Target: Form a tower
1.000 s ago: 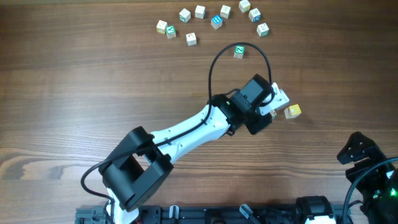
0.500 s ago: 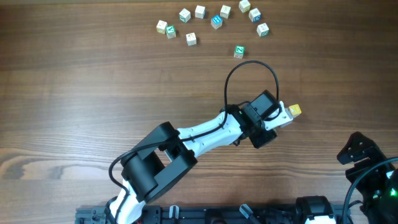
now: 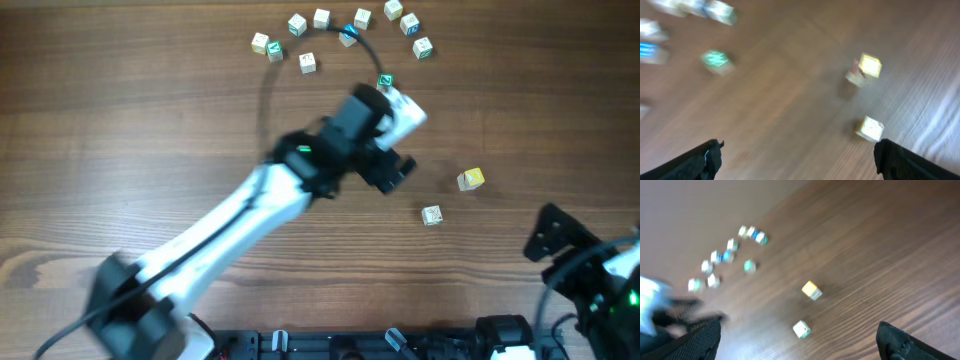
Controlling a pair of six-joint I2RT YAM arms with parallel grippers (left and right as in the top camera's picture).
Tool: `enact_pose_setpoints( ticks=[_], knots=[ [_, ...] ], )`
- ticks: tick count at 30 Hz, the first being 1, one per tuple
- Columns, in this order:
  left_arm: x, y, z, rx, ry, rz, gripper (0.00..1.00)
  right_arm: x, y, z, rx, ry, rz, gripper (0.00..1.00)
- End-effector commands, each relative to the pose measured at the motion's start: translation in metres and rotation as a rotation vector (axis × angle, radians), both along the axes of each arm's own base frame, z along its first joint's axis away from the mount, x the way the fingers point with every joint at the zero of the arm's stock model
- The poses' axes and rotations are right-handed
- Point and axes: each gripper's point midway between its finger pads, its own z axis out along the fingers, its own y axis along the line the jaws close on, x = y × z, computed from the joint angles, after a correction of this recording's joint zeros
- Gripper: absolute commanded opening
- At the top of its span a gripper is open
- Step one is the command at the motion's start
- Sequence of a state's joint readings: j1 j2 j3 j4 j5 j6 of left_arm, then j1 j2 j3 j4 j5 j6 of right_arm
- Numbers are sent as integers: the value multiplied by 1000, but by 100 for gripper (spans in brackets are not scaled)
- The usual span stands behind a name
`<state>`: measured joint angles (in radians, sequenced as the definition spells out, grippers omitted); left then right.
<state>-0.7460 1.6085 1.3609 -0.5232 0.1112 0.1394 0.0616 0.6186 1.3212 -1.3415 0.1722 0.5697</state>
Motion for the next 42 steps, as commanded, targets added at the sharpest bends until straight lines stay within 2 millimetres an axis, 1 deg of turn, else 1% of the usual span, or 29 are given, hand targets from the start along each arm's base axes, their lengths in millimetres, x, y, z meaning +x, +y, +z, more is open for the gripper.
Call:
enact_pose_setpoints(
  ticks=[1, 2, 4, 5, 6, 7, 9, 10, 12, 13, 14, 15, 16, 18, 20, 22, 25, 26, 27, 29, 30, 32, 35, 37, 38, 40, 41, 42],
  knots=[
    [18, 61, 60, -122, -33, 227, 100, 39, 24, -38, -69, 249, 223, 99],
    [21, 81, 75, -161, -38, 292, 100, 49, 28, -48, -73, 306, 259, 100],
    [23, 113, 91, -192, -42, 381, 100, 74, 42, -79, -32, 461, 338, 99],
    [22, 126, 93, -190, -38, 410, 100, 81, 47, -91, -22, 513, 374, 95],
    [20, 138, 92, -177, -25, 437, 100, 90, 52, -109, 3, 596, 400, 88],
    [19, 146, 89, -165, -12, 454, 100, 97, 56, -123, 0, 654, 430, 85],
    [19, 158, 81, -140, 17, 486, 100, 108, 66, -157, -2, 793, 474, 67],
    [19, 162, 79, -134, 25, 496, 100, 107, 73, -171, -4, 857, 500, 62],
    [20, 166, 78, -131, 28, 506, 100, 106, 87, -186, -20, 925, 550, 63],
    [21, 167, 78, -131, 26, 510, 100, 105, 93, -191, -32, 944, 575, 68],
    [22, 169, 78, -132, 26, 516, 100, 104, 98, -194, -42, 956, 595, 95],
    [23, 172, 78, -131, 26, 526, 100, 104, 104, -197, -67, 963, 615, 100],
    [24, 175, 77, -130, 28, 533, 100, 107, 105, -200, -96, 961, 616, 99],
    [24, 179, 75, -124, 35, 544, 100, 113, 100, -204, -142, 959, 581, 100],
    [22, 184, 72, -108, 47, 557, 100, 117, 99, -209, -152, 965, 570, 99],
    [22, 193, 66, -65, 49, 595, 100, 119, 100, -216, -152, 979, 575, 100],
    [26, 212, 64, -7, 15, 678, 100, 115, 101, -237, -139, 991, 579, 99],
    [31, 230, 66, -10, 4, 786, 100, 109, 105, -249, -115, 1001, 604, 100],
    [33, 241, 66, -18, 6, 853, 100, 104, 104, -257, -110, 1014, 600, 99],
    [37, 268, 65, -67, 34, 999, 100, 101, 103, -277, -105, 1003, 589, 99],
    [37, 279, 64, -94, 49, 1056, 100, 100, 103, -283, -108, 999, 594, 99],
    [38, 297, 63, -127, 69, 1141, 100, 98, 102, -296, -107, 983, 595, 99],
    [37, 308, 61, -126, 80, 1171, 100, 97, 102, -314, -109, 951, 597, 97],
    [37, 308, 60, -124, 82, 1173, 100, 99, 102, -319, -115, 932, 607, 88],
    [36, 308, 60, -122, 84, 1173, 100, 99, 102, -321, -124, 929, 624, 80],
    [34, 309, 58, -114, 93, 1173, 100, 96, 102, -321, -135, 937, 645, 77],
    [34, 308, 58, -113, 94, 1173, 100, 96, 101, -321, -135, 939, 644, 74],
    [34, 309, 57, -113, 95, 1174, 100, 96, 101, -321, -135, 939, 644, 67]
  ],
)
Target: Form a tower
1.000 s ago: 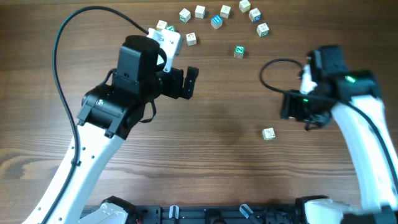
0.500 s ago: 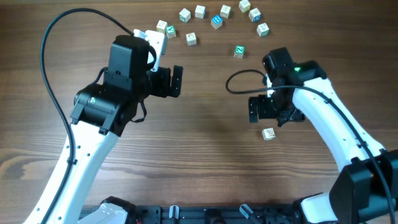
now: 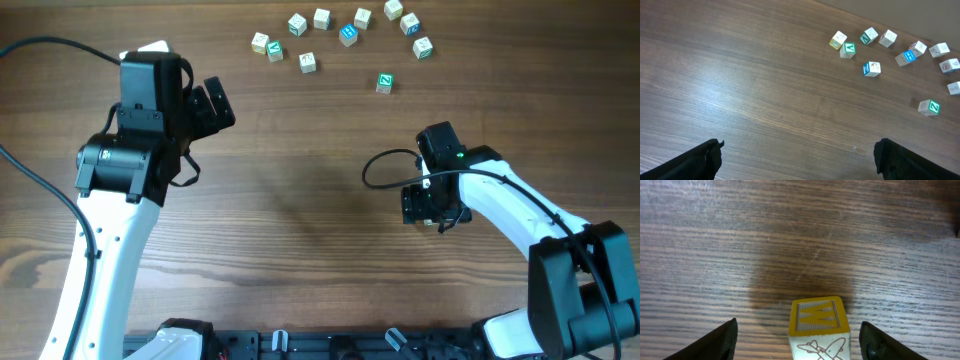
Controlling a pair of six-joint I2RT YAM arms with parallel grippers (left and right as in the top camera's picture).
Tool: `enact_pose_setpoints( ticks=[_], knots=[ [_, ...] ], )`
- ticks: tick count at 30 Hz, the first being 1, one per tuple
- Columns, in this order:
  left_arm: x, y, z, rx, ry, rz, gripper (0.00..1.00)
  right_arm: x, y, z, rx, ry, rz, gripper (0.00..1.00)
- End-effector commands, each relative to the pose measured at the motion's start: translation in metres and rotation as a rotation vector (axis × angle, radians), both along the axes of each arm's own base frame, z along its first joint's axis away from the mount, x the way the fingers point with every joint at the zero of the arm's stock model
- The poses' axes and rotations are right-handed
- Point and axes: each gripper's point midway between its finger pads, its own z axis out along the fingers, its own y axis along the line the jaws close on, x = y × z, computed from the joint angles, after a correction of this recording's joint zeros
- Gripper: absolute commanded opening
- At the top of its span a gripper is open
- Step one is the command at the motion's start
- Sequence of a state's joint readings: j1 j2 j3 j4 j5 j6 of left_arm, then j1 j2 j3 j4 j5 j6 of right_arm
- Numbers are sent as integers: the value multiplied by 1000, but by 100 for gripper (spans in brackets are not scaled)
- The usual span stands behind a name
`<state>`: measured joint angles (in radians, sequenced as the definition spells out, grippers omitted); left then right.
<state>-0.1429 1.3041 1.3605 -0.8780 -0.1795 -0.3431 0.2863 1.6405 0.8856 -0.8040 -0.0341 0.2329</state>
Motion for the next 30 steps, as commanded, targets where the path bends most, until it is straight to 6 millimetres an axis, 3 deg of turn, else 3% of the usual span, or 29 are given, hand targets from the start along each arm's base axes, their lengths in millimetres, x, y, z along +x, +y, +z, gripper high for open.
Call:
enact_pose_setpoints(
  ticks=[1, 4, 11, 14, 19, 23, 30],
  knots=[
    [-1, 4, -2, -1, 7, 26, 100, -3, 2, -2, 8, 13, 26, 60],
    [-2, 4, -2, -1, 7, 26, 100, -3, 2, -2, 8, 13, 26, 43],
    [-2, 4, -2, -1, 7, 26, 100, 6, 6, 7, 22, -4, 5, 24],
    [-2, 4, -2, -1, 7, 26, 100, 16, 9, 26, 22, -10, 0, 21],
    [-2, 4, -2, -1, 7, 26, 100, 38, 10, 80, 5, -43, -3, 17],
    [-2, 4, -2, -1, 7, 26, 100, 49, -15, 107, -88, -71, 7, 19],
    [-2, 4, -2, -1, 7, 26, 100, 48, -63, 107, -92, -30, -41, 19]
  ],
)
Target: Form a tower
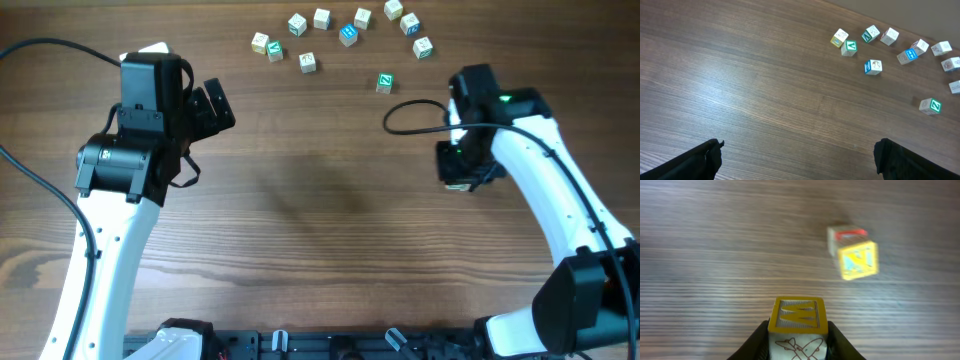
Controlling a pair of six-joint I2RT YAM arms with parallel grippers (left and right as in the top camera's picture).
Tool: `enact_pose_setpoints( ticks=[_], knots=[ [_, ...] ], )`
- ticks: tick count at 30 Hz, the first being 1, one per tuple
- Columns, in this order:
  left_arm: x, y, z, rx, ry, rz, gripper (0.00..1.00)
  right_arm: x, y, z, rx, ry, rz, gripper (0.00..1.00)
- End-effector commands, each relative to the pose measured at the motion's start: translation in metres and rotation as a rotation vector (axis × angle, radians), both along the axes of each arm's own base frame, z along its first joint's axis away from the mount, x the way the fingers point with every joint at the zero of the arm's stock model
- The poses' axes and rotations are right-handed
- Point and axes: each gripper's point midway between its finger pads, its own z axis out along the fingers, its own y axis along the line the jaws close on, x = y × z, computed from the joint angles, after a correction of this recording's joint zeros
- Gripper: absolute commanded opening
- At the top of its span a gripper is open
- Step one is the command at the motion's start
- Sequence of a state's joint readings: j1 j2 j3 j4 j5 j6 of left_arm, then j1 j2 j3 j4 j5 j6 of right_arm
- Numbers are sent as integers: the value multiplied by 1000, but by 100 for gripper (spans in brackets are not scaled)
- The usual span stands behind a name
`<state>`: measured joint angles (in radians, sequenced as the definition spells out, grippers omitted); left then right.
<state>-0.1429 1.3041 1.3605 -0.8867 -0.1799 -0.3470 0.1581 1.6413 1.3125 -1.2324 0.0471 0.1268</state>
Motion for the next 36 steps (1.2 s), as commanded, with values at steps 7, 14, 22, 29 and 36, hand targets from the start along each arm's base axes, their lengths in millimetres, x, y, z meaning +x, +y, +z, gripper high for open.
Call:
enact_pose_setpoints(
  ticks=[7, 14, 22, 29, 36],
  knots=[
    [0, 4, -1, 1, -1, 23, 100, 30, -42, 6, 57, -101, 211, 20],
    [0, 4, -1, 1, -1, 23, 100, 33, -44, 6, 32, -108, 338, 22],
    [0, 4, -1, 0, -1, 23, 100, 26, -43, -11, 39, -85, 329, 22],
    [0, 4, -1, 1, -1, 23, 100, 25, -43, -16, 44, -85, 338, 28],
    [0, 4, -1, 1, -1, 23, 100, 25, -43, -19, 38, -84, 364, 29]
  ],
)
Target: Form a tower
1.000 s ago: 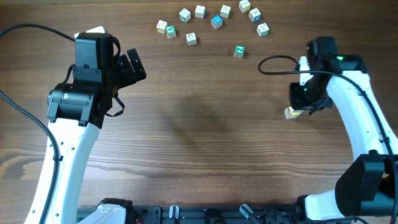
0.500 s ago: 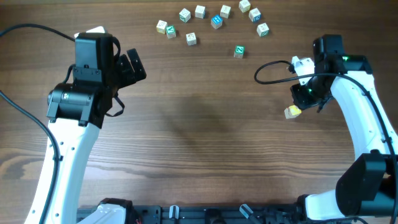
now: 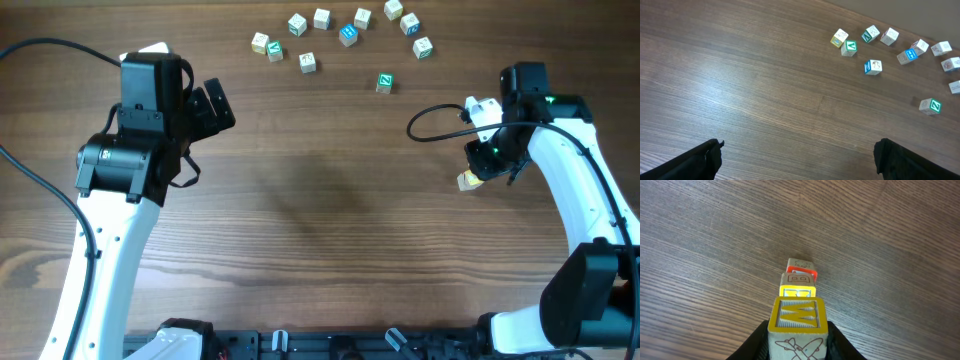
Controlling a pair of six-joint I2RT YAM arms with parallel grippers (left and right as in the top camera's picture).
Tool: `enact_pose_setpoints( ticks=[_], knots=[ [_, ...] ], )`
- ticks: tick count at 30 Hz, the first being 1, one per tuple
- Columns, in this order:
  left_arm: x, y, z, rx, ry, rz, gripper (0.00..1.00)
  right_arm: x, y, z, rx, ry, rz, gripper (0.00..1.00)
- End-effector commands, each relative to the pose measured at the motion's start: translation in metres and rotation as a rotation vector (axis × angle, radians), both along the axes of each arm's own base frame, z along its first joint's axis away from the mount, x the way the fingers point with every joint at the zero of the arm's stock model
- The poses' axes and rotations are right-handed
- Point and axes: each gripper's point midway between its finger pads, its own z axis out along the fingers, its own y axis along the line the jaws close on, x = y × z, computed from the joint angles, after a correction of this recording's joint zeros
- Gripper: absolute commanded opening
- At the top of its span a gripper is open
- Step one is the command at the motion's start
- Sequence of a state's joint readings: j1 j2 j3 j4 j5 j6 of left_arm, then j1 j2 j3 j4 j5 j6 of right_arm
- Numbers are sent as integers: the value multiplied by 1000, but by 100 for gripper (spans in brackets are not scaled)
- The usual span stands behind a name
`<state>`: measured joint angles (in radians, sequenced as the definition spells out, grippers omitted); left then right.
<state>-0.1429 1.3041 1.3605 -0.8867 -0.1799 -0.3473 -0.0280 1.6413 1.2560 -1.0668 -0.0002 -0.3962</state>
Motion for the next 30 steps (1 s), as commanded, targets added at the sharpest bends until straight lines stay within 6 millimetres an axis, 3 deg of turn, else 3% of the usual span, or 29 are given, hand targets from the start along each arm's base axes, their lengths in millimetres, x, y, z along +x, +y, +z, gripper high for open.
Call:
enact_pose_setpoints(
  ticks=[1, 7, 14, 17, 18, 26, 30],
  knots=[
    [0, 4, -1, 1, -1, 22, 100, -5, 4, -10, 17, 18, 26, 29],
    [0, 4, -1, 1, -1, 22, 100, -8, 4, -20, 17, 23, 25, 30],
    [0, 4, -1, 1, -1, 22, 100, -7, -1, -20, -13, 19, 22, 45],
    [0, 4, -1, 1, -1, 22, 100, -6, -1, -20, -12, 17, 20, 67],
    [0, 4, -1, 1, -1, 22, 100, -7, -1, -20, -12, 17, 18, 100],
    [0, 4, -1, 1, -1, 22, 100, -3, -1, -14, 6, 6, -144, 100],
    [0, 4, -1, 1, -1, 22, 100, -3, 8, -15, 77, 11, -262, 100]
  ],
)
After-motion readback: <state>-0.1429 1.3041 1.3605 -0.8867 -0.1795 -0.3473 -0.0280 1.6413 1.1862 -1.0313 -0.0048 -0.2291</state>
